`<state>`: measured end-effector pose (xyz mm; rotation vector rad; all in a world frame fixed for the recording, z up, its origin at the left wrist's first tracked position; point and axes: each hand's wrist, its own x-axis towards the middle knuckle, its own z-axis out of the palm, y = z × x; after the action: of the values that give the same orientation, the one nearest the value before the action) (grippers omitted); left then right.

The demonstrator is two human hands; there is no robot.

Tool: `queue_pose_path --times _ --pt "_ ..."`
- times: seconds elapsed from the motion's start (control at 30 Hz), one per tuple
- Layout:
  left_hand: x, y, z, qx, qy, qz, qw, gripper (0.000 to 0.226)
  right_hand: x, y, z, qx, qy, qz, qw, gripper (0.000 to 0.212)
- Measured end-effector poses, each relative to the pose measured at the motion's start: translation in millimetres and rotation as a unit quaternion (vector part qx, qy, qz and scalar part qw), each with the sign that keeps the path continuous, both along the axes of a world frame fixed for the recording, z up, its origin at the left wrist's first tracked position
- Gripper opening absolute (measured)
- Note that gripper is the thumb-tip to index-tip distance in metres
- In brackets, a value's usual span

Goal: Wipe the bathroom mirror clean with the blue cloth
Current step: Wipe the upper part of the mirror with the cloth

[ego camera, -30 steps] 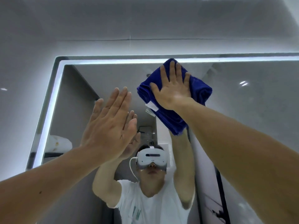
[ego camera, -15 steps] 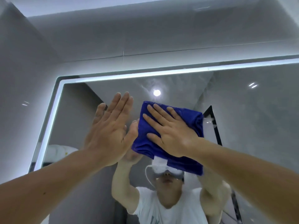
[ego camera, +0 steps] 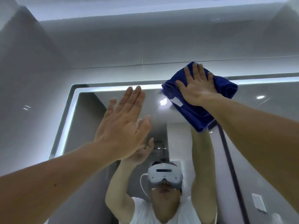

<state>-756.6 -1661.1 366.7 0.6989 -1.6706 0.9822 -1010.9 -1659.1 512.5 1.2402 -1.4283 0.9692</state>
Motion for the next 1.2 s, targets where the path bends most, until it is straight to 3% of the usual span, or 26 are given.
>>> queue_pose_path --times 0.23,0.5,0.7,0.77,0.87,0.97,1.07,1.2 --pt "30 2 -1 -0.027 0.019 -0.006 0.999 0.070 83 -30 6 0.026 0.149 0.022 0.988 0.075" --pt "14 2 1 -0.002 0.026 0.017 1.000 0.074 47 -8 -108 0.104 0.356 0.028 0.928 0.070" --pt "8 6 0 0.038 0.034 0.010 0.999 0.079 -5 10 -156 0.148 0.400 0.016 0.904 0.065" --pt "14 5 -5 0.035 0.017 0.037 0.999 0.076 -14 12 -134 0.122 0.362 0.011 0.924 0.063" --pt "25 8 -11 0.039 0.015 0.026 0.999 0.077 -22 12 -68 0.044 0.155 0.012 0.987 0.064" --pt "26 12 -20 0.040 0.013 0.017 0.999 0.074 -9 -3 -33 0.017 0.006 -0.011 1.000 0.067" --pt "15 13 -32 0.039 -0.009 0.014 0.999 0.072 4 -14 -49 -0.030 0.023 -0.017 0.999 0.071" --pt "-5 16 -45 0.030 -0.015 0.005 0.999 0.073 5 -3 -97 0.013 0.129 0.005 0.992 0.084"
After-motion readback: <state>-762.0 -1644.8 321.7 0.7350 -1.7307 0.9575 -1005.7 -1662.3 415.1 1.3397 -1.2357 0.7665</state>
